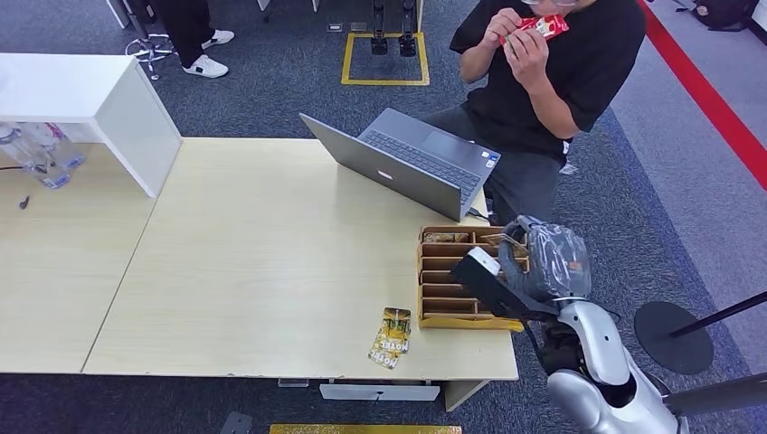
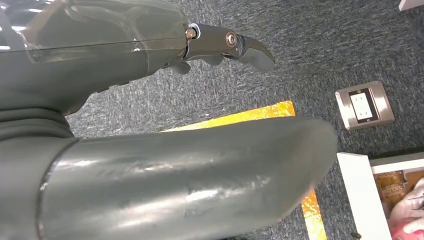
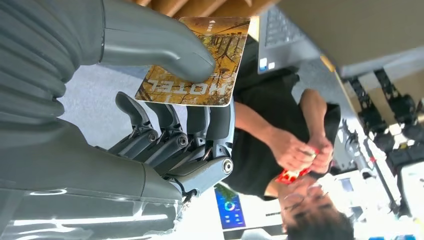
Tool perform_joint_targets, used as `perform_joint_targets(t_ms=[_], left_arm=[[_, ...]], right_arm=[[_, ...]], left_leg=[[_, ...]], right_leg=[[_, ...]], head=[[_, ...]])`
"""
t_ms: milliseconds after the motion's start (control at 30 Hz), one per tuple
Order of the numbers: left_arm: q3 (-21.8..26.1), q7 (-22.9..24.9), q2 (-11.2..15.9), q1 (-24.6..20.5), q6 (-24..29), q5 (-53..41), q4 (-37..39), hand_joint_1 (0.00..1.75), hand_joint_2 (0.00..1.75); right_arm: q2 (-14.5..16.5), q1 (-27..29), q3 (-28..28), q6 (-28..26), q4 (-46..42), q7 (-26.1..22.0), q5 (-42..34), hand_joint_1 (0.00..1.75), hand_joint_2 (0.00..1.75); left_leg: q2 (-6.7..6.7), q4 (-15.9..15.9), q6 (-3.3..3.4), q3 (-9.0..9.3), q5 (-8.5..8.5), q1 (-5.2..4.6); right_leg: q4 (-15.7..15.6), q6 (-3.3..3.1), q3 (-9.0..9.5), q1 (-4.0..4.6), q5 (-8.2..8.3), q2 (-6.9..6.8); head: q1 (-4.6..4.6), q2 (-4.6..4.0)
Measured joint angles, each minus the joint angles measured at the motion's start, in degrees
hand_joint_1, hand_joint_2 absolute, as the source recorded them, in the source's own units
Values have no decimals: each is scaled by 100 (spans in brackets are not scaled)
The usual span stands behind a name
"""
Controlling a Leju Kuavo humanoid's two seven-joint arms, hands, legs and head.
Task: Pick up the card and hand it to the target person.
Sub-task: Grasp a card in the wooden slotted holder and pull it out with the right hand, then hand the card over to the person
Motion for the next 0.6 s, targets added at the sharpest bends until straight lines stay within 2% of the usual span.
perform_joint_targets(t_ms=[300,600], left_arm=[[-2,143,-4,-51,-61,-184,0,0,0],[-6,251,-12,-136,-102,-319,0,0,0]], right_arm=[[-300,-146,-580,-144,21,114,934,143,175],[-488,-320,-986,-109,197,29,1184,141,175]], left_leg=[[0,1,0,0,0,0],[0,1,0,-1,0,0]], right_leg=[[0,0,-1,-1,0,0],[0,0,-1,-1,0,0]], head=[[-1,0],[-1,0]])
